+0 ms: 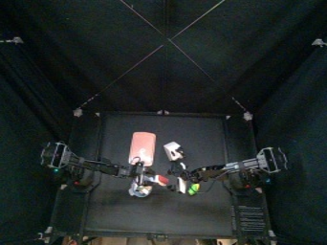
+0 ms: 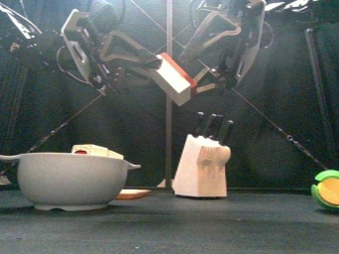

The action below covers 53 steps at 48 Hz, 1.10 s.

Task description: Put salmon sushi on plate

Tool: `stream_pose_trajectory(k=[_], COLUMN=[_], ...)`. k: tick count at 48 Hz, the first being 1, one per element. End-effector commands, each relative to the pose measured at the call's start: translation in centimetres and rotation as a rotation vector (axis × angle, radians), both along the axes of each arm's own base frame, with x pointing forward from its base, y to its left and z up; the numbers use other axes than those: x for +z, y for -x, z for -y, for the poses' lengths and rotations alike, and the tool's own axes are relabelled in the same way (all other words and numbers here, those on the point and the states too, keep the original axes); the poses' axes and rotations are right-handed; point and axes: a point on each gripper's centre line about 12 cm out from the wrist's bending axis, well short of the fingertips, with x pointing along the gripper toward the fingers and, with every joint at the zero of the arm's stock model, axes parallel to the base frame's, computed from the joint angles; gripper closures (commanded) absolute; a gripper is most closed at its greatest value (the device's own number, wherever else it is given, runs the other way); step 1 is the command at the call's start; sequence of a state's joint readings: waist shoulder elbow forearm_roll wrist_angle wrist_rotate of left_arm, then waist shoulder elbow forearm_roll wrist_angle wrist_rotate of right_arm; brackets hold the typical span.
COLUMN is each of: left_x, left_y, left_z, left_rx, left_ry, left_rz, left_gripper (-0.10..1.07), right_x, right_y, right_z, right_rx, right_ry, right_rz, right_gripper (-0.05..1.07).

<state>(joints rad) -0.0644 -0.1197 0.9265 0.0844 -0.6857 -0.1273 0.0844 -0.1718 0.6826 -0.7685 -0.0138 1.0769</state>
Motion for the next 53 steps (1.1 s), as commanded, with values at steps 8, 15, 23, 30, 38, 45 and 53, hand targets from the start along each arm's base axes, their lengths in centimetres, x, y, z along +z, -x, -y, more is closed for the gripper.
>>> stream_pose_trajectory(k=[8,15,23,30,38,45,53], left_x=[1.0,0.8,-0.1,-0.7,-0.6,-1.7,-4.6], left_y=[1.4,3.5,6.6,8.8,9.2,9.0,8.6], left_z=[-1.2,-2.8,-5.4,-7.9,-10.2,-12.9,-14.4], left_rx=[0.031,0.082,0.175,0.278,0.365,0.463,0.527], left_ry=[-0.001,-0.002,-0.004,-0.004,-0.006,0.009,0.055], left_rz=[0.035,0.029,0.009,0.000,0.003,-0.041,-0.138], left_gripper=[0.45,0.45,0.45,0.45,0.45,0.45,0.45], right_x=[3.4,4.3,4.1,3.5,2.5,2.3,1.8], right_y=[0.5,1.1,1.2,1.2,1.2,1.1,0.9], right_z=[-0.2,-0.1,-0.2,-0.2,-0.5,-1.0,-2.6], right_rx=[0.004,0.007,0.026,0.036,0.021,0.028,0.083], right_ry=[-0.014,-0.015,-0.008,-0.005,-0.051,-0.087,-0.111], right_rz=[0.092,0.119,0.126,0.120,0.091,0.094,0.098], right_gripper=[0.00,0.00,0.00,0.00,0.00,0.00,0.00])
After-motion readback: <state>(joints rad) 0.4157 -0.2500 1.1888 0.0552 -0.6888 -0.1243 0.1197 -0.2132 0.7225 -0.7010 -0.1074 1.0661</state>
